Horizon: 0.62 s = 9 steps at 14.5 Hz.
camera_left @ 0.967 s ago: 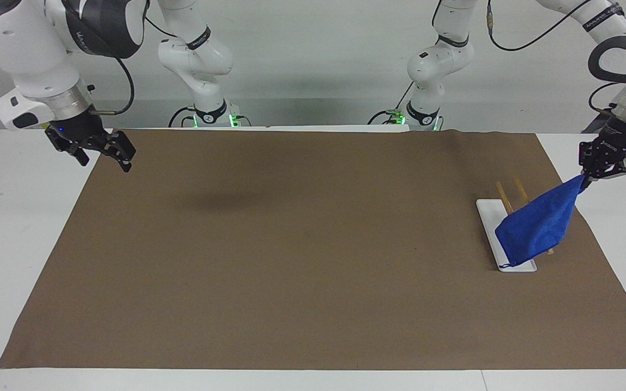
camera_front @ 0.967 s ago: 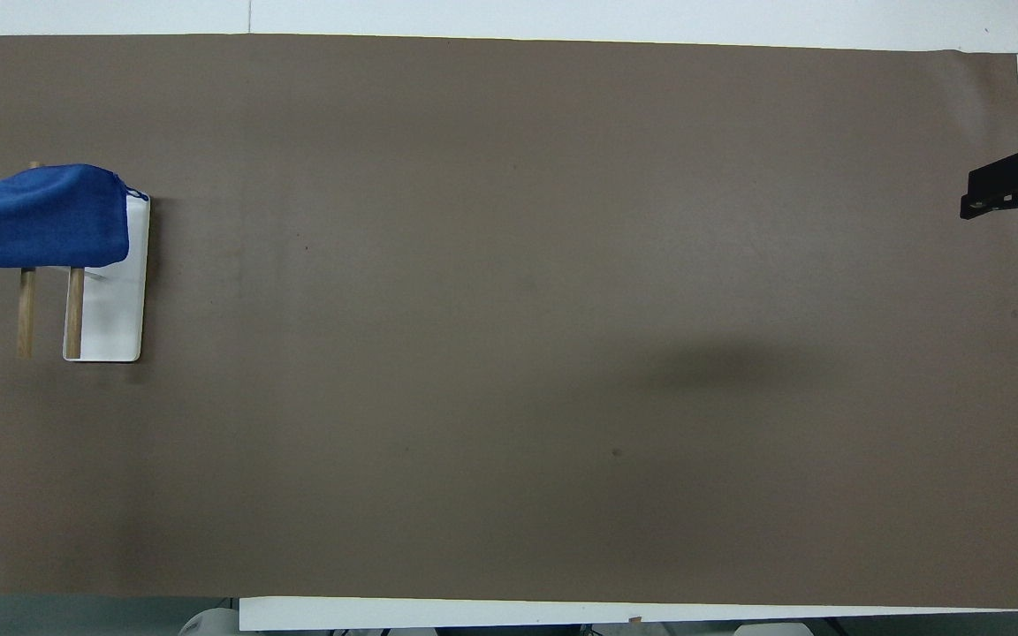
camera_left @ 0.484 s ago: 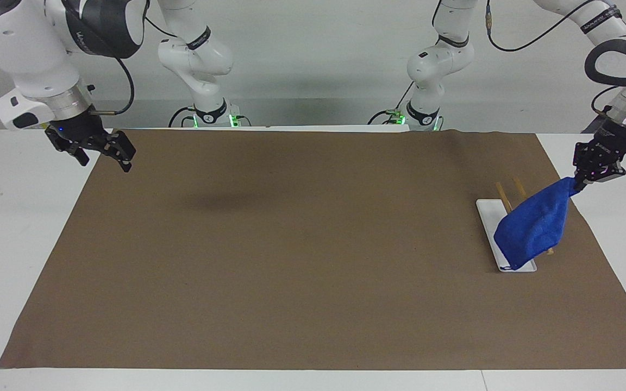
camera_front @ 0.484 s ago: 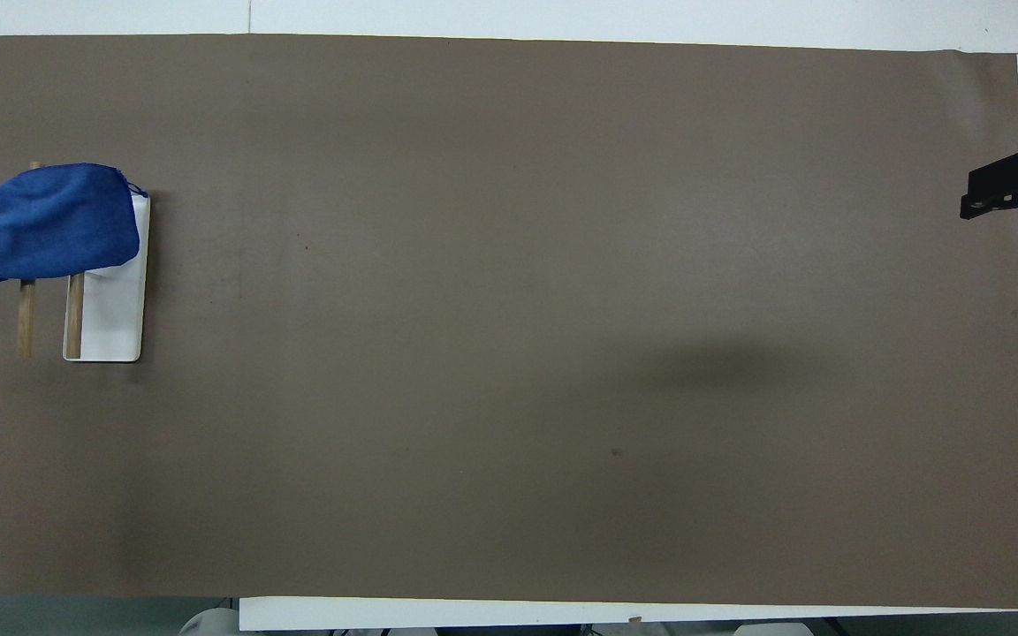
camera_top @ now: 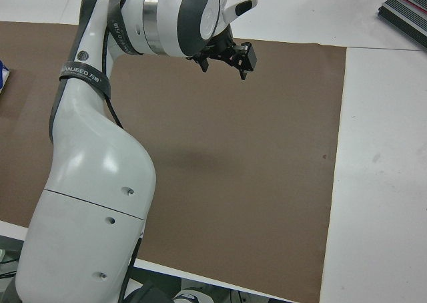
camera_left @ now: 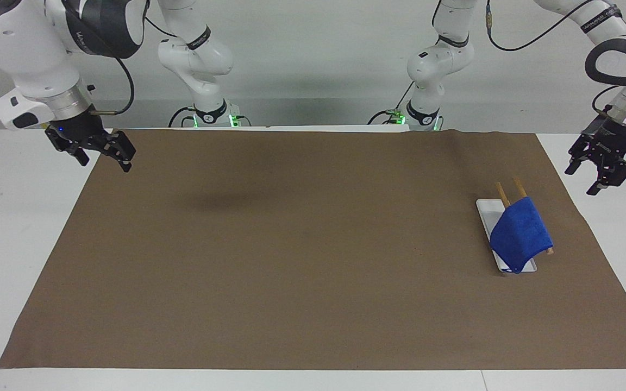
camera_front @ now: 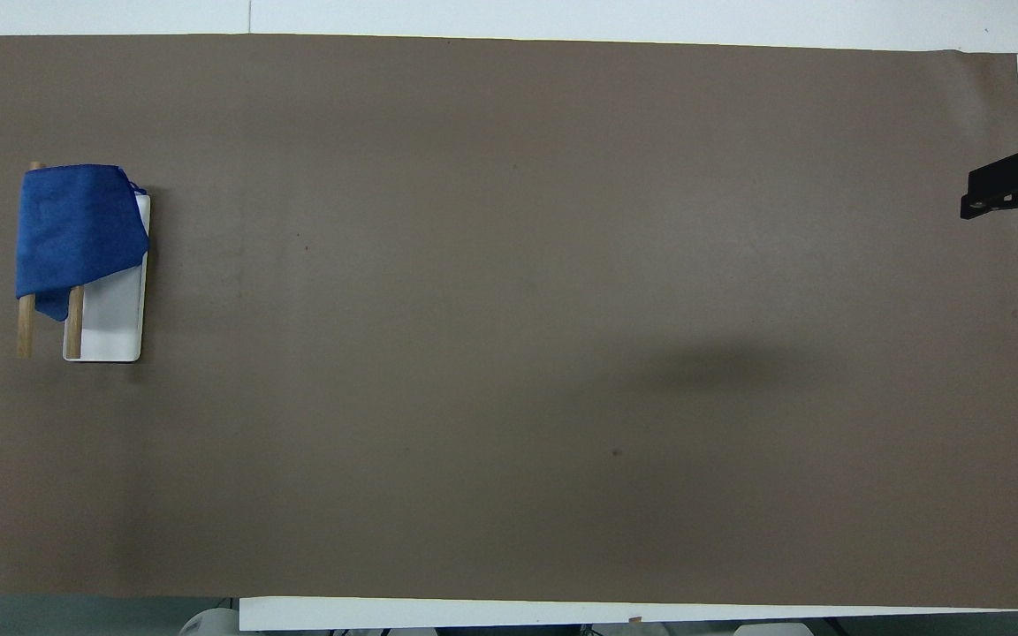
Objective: Right arm passes towel to left arm to hang
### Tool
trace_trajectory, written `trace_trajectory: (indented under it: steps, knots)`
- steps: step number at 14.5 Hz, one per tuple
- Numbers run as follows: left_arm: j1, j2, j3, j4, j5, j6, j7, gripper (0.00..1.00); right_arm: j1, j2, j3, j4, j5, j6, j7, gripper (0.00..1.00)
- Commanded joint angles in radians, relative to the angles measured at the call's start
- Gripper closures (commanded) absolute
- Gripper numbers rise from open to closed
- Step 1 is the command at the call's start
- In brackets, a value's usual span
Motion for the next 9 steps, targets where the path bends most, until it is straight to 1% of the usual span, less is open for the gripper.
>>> trace_trajectory:
  steps: [1, 3, 6, 9]
  knots:
    - [-0.077, -0.015, 0.022, 0.013, 0.090, -0.058, 0.083, 0.00, -0.002, -0.016, -0.004, -0.020, 0.014, 0.010, -0.020, 0.00]
    - [-0.119, -0.001, 0.022, 0.046, 0.112, -0.122, 0.201, 0.00, -0.002, -0.016, -0.004, -0.020, 0.014, 0.010, -0.020, 0.00]
    - [-0.204, 0.038, 0.018, 0.149, 0.185, -0.245, 0.368, 0.00, -0.002, -0.016, -0.003, -0.020, 0.014, 0.010, -0.020, 0.00]
    - [-0.283, 0.077, 0.012, 0.244, 0.204, -0.355, 0.512, 0.00, -0.002, -0.016, -0.004, -0.020, 0.014, 0.010, -0.020, 0.00]
